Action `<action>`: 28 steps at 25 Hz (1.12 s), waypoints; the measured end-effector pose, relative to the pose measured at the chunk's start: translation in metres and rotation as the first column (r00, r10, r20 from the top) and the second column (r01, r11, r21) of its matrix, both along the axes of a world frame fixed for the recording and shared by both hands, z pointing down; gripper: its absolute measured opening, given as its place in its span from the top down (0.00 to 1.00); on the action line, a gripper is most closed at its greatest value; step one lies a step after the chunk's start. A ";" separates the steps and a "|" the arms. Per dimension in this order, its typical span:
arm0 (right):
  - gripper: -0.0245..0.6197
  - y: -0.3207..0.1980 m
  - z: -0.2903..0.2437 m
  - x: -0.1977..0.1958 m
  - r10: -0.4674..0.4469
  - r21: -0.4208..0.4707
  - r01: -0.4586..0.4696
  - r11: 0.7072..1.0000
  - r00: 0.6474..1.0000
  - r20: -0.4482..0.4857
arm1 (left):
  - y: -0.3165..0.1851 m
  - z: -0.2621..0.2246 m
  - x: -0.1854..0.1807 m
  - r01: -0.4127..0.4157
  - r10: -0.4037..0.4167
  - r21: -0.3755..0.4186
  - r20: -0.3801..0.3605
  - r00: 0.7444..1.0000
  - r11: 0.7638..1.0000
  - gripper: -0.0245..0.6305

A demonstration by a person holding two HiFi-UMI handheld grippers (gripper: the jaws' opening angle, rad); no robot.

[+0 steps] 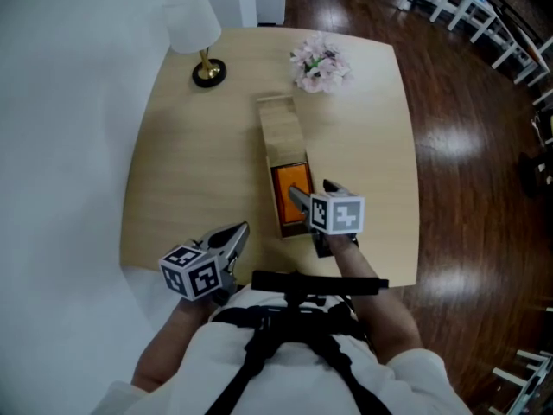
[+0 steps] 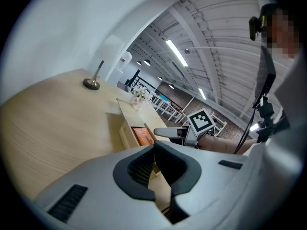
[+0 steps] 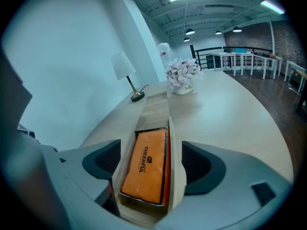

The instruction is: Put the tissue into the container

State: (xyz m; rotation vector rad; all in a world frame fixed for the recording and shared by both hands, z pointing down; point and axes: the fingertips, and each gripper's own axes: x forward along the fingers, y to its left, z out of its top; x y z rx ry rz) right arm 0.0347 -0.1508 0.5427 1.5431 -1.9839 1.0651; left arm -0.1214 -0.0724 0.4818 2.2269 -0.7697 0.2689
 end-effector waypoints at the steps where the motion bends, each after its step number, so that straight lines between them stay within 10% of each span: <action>1: 0.32 0.001 -0.002 0.003 0.002 0.003 -0.002 1.000 1.000 0.000 | 0.000 -0.001 0.003 -0.003 0.003 0.001 -0.001 1.000 1.000 0.97; 28: 0.33 0.055 -0.059 0.070 0.031 0.106 -0.041 0.994 0.995 0.090 | 0.008 -0.050 0.056 -0.071 0.078 0.074 -0.084 0.993 0.995 0.97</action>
